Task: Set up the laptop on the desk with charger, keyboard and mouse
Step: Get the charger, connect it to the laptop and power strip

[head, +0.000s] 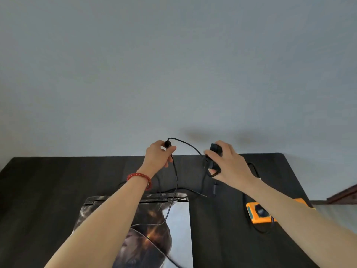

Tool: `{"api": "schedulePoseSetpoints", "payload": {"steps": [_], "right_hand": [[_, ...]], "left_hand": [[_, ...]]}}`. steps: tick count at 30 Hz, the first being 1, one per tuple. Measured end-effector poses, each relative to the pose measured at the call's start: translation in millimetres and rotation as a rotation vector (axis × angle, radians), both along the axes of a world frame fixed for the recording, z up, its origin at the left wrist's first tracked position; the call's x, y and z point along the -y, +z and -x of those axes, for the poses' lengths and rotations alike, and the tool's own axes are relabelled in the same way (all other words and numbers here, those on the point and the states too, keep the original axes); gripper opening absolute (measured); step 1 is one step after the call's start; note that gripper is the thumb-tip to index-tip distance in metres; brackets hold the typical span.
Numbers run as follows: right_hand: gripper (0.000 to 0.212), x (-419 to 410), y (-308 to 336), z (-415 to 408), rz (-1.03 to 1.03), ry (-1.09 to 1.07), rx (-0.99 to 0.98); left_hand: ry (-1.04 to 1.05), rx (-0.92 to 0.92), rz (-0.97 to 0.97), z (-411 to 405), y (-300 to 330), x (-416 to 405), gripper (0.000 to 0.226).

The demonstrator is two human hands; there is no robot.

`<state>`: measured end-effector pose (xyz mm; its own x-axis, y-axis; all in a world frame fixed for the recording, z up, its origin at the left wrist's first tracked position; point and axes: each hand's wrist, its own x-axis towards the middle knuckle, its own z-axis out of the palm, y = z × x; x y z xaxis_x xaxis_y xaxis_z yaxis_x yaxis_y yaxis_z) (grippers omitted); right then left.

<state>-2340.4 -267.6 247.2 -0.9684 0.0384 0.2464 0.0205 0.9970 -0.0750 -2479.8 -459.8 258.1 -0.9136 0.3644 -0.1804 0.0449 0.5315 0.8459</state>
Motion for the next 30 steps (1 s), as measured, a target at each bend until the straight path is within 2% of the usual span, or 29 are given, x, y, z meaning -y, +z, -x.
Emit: {"api": "schedulePoseSetpoints", "payload": {"steps": [4, 6, 8, 11, 17, 21, 23, 25, 26, 28, 30], "right_hand": [[0.069, 6, -28, 16, -0.211, 0.079, 0.238], [0.078, 8, -44, 27, -0.272, 0.094, 0.327], [0.083, 12, -58, 38, -0.301, 0.105, 0.373], [0.085, 14, -73, 52, -0.326, 0.063, 0.451], [0.08, 25, -103, 62, -0.33, 0.008, 0.606], [0.085, 33, -105, 65, -0.19, -0.034, 0.653], [0.089, 40, -101, 59, -0.128, -0.079, 0.685], [0.079, 57, -92, 44, -0.079, -0.119, 0.64], [0.067, 66, -89, 34, -0.057, -0.109, 0.53], [0.04, 93, -84, 12, -0.006, 0.034, 0.241], [0.039, 124, -85, 0, 0.008, 0.273, 0.046]], "left_hand": [[0.136, 0.277, -0.11, 5, -17, 4, 0.014], [0.13, 0.331, -0.11, 8, -21, 9, 0.012], [0.137, 0.337, -0.15, 9, -24, 15, 0.012], [0.239, 0.224, -0.163, 6, -31, 36, 0.017], [0.288, -0.101, 0.24, -47, -80, 139, 0.02], [0.177, 0.026, 0.601, -71, -111, 185, 0.039], [0.116, -0.019, 0.711, -79, -120, 200, 0.041], [0.076, -0.113, 0.712, -83, -125, 211, 0.038], [0.047, -0.15, 0.691, -82, -126, 211, 0.034], [-0.016, -0.169, 0.626, -81, -126, 213, 0.023], [-0.038, -0.165, 0.529, -78, -123, 210, 0.017]]}}
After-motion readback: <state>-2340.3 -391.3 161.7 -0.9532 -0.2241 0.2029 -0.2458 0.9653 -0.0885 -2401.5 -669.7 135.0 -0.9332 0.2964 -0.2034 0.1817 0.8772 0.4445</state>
